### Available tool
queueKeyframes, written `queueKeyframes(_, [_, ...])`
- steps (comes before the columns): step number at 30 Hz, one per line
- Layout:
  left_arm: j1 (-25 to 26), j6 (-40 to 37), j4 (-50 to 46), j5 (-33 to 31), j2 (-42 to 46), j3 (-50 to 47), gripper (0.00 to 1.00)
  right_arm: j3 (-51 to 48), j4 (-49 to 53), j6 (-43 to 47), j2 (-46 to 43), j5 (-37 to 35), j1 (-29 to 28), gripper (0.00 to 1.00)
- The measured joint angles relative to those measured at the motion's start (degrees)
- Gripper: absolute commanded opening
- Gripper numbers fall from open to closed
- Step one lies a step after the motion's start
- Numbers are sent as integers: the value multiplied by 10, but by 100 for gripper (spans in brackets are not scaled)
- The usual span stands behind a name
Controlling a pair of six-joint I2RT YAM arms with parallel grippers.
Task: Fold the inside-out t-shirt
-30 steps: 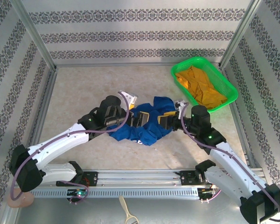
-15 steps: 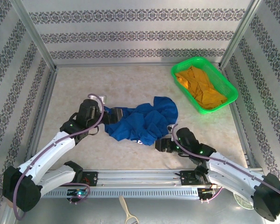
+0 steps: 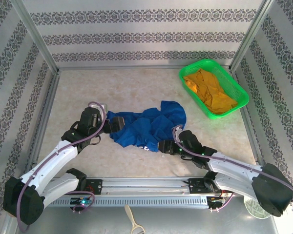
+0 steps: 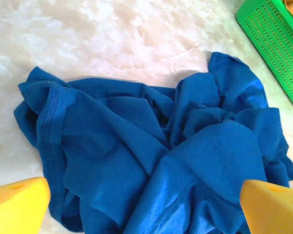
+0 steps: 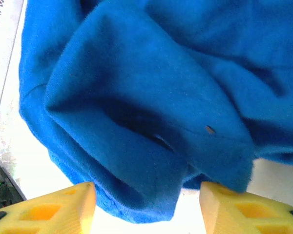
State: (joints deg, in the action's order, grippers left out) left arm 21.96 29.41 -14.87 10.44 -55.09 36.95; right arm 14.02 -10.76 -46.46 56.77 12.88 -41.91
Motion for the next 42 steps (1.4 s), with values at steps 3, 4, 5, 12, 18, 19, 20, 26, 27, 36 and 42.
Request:
queueKeyframes(3, [-4,3,0,0,2,-2,100,9,-25,-1,28,1,-3,45])
queueKeyframes(4, [-5,5,0,1,2,-2,100,11,-32,-2,36,2,-4,40])
queueKeyframes(5, [-7,7,0,2,2,-3,100,13,-39,-3,42,2,-7,32])
queueKeyframes(12, [-15,11,0,9,2,-4,100,23,-42,-12,34,13,1,0])
queueKeyframes(18, [-26,17,-2,16,2,-6,100,144,123,36,-106,62,149,0])
queueKeyframes(19, [-26,20,-2,20,2,-9,100,176,149,49,-126,73,181,0])
queueKeyframes(20, [-26,24,1,28,2,-13,100,208,173,63,-142,87,211,0])
queueKeyframes(26, [-29,53,29,77,-25,-47,100,249,275,115,-173,115,272,0])
queueKeyframes(27, [-29,57,34,82,-32,-49,100,238,289,118,-175,114,272,0])
queueKeyframes(36, [-29,68,46,37,-92,-49,84,170,397,118,-234,65,288,0])
queueKeyframes(42, [-31,46,38,-55,-147,-9,69,165,399,108,-246,59,291,0])
